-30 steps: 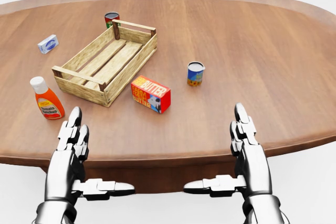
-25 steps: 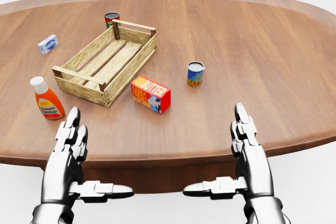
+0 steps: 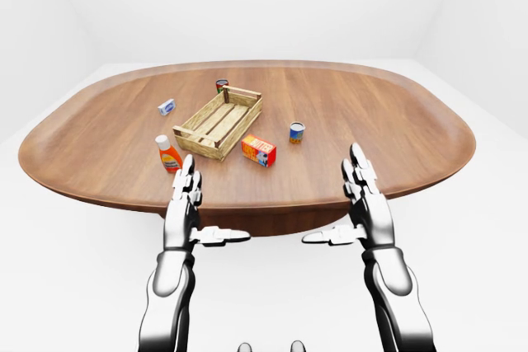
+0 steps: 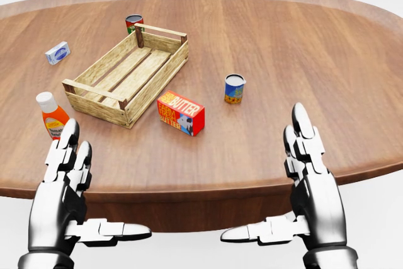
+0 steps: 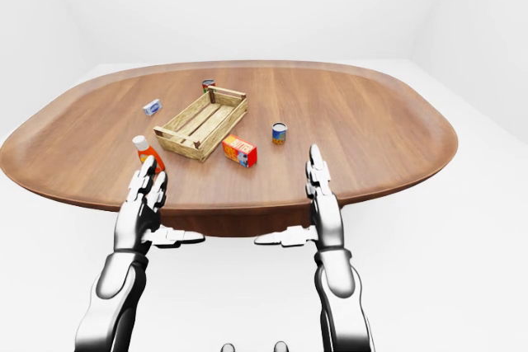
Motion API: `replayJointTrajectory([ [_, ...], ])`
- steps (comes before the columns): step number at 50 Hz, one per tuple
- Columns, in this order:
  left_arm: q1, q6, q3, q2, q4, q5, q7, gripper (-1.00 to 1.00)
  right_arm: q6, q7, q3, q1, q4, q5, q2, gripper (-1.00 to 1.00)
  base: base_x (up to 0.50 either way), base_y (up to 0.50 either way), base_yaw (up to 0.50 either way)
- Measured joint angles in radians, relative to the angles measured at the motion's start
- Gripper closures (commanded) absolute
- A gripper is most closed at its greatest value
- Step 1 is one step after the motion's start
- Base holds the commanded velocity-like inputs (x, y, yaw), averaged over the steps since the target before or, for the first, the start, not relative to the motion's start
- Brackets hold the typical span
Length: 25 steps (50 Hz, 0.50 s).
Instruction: Pick up the butter and put it in the tray.
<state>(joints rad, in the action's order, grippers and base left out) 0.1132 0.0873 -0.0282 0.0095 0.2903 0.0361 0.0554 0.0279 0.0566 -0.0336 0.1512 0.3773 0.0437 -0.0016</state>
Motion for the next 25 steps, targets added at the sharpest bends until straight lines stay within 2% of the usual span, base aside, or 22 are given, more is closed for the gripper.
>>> replayJointTrajectory([
  [6, 0.016, 0.000, 0.001, -0.001, 0.030, -0.004, -0.001, -1.00, -0.002, -0.022, -0.011, 0.013, 0.034, 0.006, -0.008, -1.00, 0.00, 0.00, 0.00],
  [17, 0.105, 0.000, -0.012, -0.002, 0.214, 0.009, 0.020, -1.00, 0.059, -0.038, -0.047, 0.115, 0.275, 0.025, -0.009, -1.00, 0.00, 0.00, 0.00],
  [25, 0.157, 0.000, -0.027, -0.007, 0.321, 0.024, 0.039, -1.00, 0.059, -0.042, -0.072, 0.182, 0.421, 0.035, -0.011, -1.00, 0.00, 0.00, 0.00],
])
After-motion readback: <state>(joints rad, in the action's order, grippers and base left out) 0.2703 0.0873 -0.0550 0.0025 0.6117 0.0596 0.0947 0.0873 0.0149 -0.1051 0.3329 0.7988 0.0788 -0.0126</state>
